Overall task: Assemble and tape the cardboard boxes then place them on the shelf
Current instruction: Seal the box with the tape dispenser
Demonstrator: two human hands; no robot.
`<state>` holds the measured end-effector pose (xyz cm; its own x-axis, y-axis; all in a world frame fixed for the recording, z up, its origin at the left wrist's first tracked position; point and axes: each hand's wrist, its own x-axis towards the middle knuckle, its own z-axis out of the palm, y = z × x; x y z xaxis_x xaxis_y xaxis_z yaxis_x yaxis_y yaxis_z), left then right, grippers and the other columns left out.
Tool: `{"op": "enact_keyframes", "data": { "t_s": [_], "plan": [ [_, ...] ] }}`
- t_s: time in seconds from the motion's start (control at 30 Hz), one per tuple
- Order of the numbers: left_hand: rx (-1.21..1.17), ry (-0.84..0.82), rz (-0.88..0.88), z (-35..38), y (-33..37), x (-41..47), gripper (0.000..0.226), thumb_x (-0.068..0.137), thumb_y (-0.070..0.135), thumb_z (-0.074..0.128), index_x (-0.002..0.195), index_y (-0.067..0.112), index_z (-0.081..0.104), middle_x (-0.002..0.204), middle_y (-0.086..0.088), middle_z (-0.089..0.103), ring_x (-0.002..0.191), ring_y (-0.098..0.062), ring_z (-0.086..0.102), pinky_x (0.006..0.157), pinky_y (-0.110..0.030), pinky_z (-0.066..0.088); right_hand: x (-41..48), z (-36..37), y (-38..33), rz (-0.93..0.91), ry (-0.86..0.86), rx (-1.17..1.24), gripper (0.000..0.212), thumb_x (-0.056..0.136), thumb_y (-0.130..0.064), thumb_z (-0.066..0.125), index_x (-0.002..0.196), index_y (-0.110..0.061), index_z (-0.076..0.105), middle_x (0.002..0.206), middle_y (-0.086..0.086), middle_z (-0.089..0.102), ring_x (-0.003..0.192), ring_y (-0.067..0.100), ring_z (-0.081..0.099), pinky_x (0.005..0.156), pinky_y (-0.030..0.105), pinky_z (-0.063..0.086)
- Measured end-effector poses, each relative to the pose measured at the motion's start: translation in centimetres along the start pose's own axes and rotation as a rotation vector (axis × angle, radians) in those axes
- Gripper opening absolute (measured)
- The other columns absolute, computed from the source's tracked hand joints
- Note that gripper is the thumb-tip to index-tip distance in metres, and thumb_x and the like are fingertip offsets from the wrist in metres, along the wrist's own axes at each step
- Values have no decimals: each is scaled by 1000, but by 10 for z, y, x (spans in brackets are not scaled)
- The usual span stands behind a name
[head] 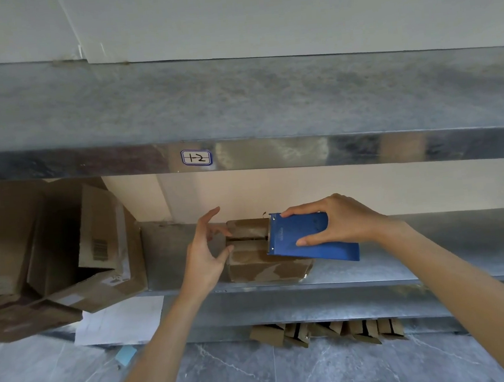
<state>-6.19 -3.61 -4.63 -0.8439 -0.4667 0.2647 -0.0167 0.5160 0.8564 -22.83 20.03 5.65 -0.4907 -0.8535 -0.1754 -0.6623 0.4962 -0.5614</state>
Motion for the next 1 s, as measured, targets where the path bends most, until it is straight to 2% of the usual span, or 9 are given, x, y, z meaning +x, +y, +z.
{"op": "enact_keyframes", "data": {
  "t_s": [0.17, 0.33, 0.5, 0.57, 0.67, 0.73, 0.87, 0.93, 1.0],
  "plan": [
    [39, -32, 36, -2, 1, 1, 86, 76, -4, 78, 144, 31, 36, 92, 16, 64, 100, -3, 64, 95, -6, 39, 4, 0, 2, -2, -1, 10, 52, 73, -67, 70, 119, -73, 47, 121, -54, 44, 114, -7, 54, 98, 30, 49],
    [83, -55, -4, -5, 5, 4, 90, 75, 3, 83, 143, 36, 35, 93, 16, 63, 99, 4, 63, 90, 1, 37, 7, -1, 1, 1, -11, 20, 51, 72, -68, 68, 118, -73, 48, 121, -56, 42, 112, -13, 52, 97, 26, 48],
    [97, -23, -26, -2, 3, 2, 82, 76, 5, 82, 137, 39, 39, 87, 17, 65, 99, 9, 60, 86, 6, 32, 12, -2, -1, 7, -42, 10, 50, 70, -71, 65, 115, -76, 46, 117, -59, 41, 103, -14, 55, 90, 22, 50],
    [75, -7, -39, -3, 3, 2, 78, 75, 6, 83, 136, 33, 43, 86, 18, 66, 99, 7, 60, 91, 3, 32, 14, -2, 0, 14, -50, 7, 50, 68, -72, 64, 114, -77, 46, 117, -58, 42, 101, -10, 57, 88, 23, 51],
    [-65, 15, -145, -8, 4, 3, 72, 76, 7, 83, 135, 26, 45, 85, 11, 70, 92, -4, 65, 94, -18, 46, 15, -2, 1, 15, -63, 3, 50, 69, -71, 65, 114, -78, 44, 115, -60, 40, 100, -12, 56, 86, 22, 51],
    [-202, 26, -268, -10, 6, 6, 64, 81, 8, 79, 132, 25, 45, 84, 2, 73, 89, -10, 68, 94, -26, 50, 15, -2, 1, 19, -71, 2, 50, 71, -70, 66, 114, -79, 43, 112, -62, 38, 100, -13, 55, 85, 22, 51],
    [-416, 66, -509, -10, 6, 12, 56, 86, 7, 73, 132, 18, 42, 80, -4, 77, 86, -9, 71, 105, -37, 39, 15, -3, 1, 23, -76, -5, 50, 72, -67, 68, 115, -78, 44, 114, -57, 44, 100, -6, 58, 87, 26, 52],
    [-435, 99, -562, -9, 3, 12, 61, 84, 4, 74, 133, 20, 40, 81, -7, 77, 90, -12, 71, 106, -37, 35, 15, -2, 2, 26, -73, -4, 51, 73, -67, 68, 116, -77, 44, 119, -51, 47, 102, -3, 59, 89, 29, 52],
    [-398, 131, -573, -7, 2, 13, 68, 80, 1, 77, 132, 24, 40, 86, -10, 76, 86, -10, 72, 99, -21, 38, 15, -2, 3, 28, -75, -5, 51, 73, -66, 68, 116, -77, 43, 122, -49, 48, 103, -2, 59, 90, 30, 52]
  ]
}}
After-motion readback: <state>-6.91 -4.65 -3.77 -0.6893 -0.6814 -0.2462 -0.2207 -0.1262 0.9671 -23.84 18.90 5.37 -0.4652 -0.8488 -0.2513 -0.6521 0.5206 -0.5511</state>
